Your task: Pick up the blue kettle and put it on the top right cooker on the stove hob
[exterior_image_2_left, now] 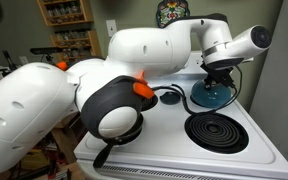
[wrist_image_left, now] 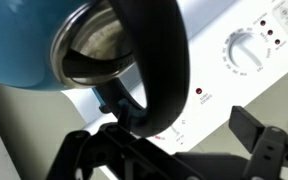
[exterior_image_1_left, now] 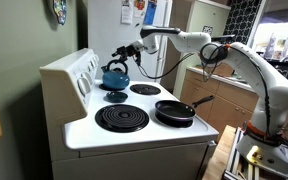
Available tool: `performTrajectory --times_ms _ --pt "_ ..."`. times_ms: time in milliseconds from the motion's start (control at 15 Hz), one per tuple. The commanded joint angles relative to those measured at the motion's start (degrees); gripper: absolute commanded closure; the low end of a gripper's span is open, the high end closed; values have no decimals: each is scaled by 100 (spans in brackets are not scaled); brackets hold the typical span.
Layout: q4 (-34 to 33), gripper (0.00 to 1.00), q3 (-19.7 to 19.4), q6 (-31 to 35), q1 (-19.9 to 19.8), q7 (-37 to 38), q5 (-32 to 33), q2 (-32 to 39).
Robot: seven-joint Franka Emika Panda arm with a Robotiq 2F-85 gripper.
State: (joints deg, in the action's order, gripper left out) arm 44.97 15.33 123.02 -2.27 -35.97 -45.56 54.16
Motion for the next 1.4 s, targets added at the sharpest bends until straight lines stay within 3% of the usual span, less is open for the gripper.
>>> performTrajectory --times_ms 0,600,1333 --pt "189 0 -350 138 158 410 376 -271" --pt "659 0 -1069 144 453 1069 1156 -896" --pt "3063 0 -1361 329 471 2149 962 -2592"
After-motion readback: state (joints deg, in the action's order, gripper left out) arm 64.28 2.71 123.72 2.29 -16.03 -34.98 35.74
